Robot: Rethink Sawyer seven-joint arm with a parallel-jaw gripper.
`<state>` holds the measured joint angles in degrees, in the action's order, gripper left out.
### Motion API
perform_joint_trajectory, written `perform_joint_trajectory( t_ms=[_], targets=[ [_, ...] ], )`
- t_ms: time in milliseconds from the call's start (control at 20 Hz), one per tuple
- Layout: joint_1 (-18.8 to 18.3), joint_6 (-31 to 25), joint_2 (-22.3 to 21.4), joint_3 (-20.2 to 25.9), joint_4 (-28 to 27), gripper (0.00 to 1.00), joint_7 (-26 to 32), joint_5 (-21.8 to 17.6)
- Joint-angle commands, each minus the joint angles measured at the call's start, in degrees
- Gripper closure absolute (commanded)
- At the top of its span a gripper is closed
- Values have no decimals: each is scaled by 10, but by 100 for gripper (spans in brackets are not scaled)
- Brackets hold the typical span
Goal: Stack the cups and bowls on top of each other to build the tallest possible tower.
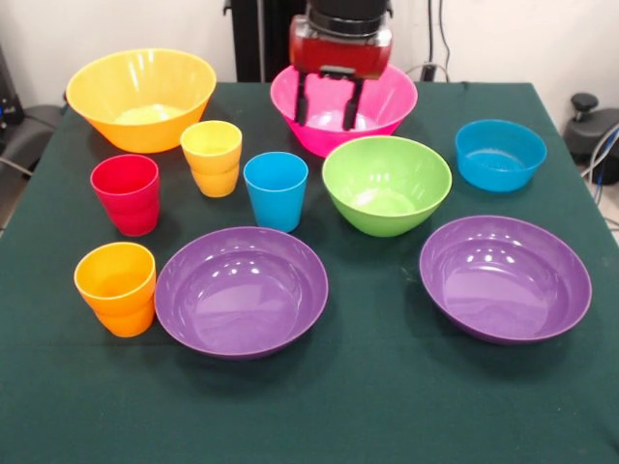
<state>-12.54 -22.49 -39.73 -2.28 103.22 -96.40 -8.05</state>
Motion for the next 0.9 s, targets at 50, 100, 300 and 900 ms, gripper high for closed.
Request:
perform_joint_trajectory(
  t_ms=[50, 100, 300, 900],
  targets=[
    [-19, -59, 51, 49, -74, 0, 53, -60],
    [-20, -57, 51, 49, -74, 0, 50, -62],
    [-32, -32, 58, 60, -60, 0, 41, -75],
    [-43, 22, 105, 72, -76, 0, 17, -103]
  ],
)
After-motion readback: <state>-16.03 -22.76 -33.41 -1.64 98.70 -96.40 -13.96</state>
